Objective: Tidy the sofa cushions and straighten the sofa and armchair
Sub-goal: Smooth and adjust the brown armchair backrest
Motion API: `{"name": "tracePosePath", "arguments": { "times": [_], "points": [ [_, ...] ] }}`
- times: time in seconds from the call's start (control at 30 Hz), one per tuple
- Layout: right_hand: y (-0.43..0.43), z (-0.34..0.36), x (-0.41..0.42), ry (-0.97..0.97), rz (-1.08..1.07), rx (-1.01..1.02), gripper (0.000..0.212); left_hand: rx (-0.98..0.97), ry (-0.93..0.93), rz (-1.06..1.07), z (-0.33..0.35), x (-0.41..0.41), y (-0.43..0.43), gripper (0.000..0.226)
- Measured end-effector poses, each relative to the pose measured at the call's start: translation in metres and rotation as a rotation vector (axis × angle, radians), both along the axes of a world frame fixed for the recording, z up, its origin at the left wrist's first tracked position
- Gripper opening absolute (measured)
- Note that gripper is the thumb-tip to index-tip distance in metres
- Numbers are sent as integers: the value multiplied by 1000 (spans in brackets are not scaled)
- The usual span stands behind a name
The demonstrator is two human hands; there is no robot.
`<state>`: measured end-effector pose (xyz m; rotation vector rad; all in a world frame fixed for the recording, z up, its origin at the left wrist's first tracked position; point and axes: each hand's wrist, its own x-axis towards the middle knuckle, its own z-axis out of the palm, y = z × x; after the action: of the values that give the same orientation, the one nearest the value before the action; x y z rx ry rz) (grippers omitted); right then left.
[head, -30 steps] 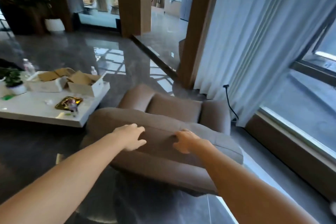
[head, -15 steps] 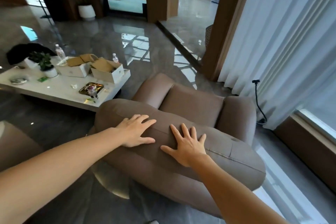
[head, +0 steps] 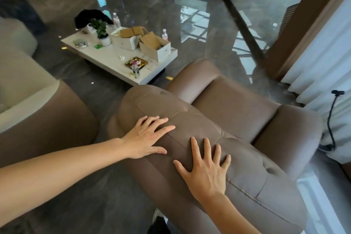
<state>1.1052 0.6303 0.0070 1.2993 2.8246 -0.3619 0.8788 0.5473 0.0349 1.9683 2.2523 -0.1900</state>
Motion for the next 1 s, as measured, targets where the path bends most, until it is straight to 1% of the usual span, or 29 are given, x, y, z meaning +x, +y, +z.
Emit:
{"name": "tracePosePath", "arguments": {
  "times": [0.07,0.13,0.23,0.27,0.37,0.67,0.87,1.0],
  "points": [
    [6,-3,14,-1,62,9,88,5,-24,102,-2,23,-4,78],
    [27,-4,42,18,161,13,84,15,-30,241,-11,68,4,80],
    [23,-2,38,73,167,23,83,38,0,288,-14,75,0,79],
    [25,1,40,64,189,10,84,52,2,309,-12,78,2,79],
    [43,-1,76,5,247,-26,85,47,20,349,-11,120,5,81],
    [86,2,177,38,351,-22,84,168,35,496,-21,242,21,81],
    [114,-1,256,13,430,-18,79,205,14,592,-32,335,32,83],
    [142,-6,305,41,473,-7,78,200,6,675,-38,399,51,83]
  ]
}}
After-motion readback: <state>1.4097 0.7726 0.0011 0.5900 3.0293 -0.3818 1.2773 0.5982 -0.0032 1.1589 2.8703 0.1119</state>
